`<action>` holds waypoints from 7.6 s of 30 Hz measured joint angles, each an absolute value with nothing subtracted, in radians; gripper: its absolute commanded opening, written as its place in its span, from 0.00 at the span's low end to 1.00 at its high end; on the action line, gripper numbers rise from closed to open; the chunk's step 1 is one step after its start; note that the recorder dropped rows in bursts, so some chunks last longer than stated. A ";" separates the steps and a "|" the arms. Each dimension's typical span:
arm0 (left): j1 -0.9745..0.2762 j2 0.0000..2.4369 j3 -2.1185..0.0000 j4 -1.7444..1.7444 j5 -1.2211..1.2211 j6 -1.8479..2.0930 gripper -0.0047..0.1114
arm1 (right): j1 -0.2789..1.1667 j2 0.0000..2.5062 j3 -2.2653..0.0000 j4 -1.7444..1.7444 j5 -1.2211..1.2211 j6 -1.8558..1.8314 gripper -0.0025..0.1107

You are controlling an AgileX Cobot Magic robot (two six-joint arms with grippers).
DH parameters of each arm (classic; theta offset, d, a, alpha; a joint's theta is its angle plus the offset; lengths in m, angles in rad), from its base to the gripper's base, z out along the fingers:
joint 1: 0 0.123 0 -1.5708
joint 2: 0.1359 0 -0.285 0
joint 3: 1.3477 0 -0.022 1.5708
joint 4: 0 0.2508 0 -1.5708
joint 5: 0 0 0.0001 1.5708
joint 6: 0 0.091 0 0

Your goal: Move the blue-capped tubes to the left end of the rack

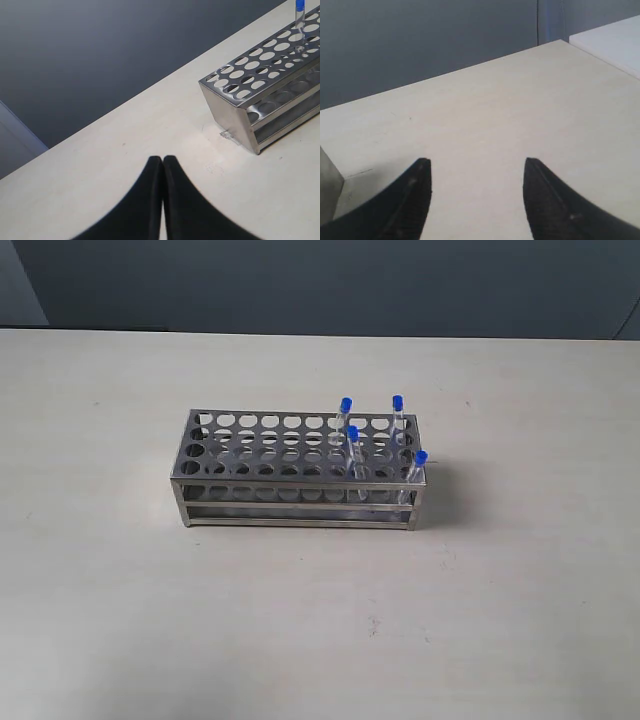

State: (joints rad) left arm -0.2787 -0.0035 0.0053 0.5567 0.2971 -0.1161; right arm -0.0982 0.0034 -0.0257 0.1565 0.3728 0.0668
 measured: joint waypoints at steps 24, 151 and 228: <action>-0.279 -0.003 0.005 0.557 0.297 -0.116 0.05 | -0.098 0.003 -0.026 0.717 0.083 0.341 0.49; -0.279 -0.003 0.005 0.557 0.297 -0.116 0.05 | 0.679 1.698 -1.104 -0.120 0.666 0.084 0.50; -0.279 -0.003 0.005 0.557 0.297 -0.116 0.05 | 0.675 1.489 -1.191 0.008 0.651 0.006 0.04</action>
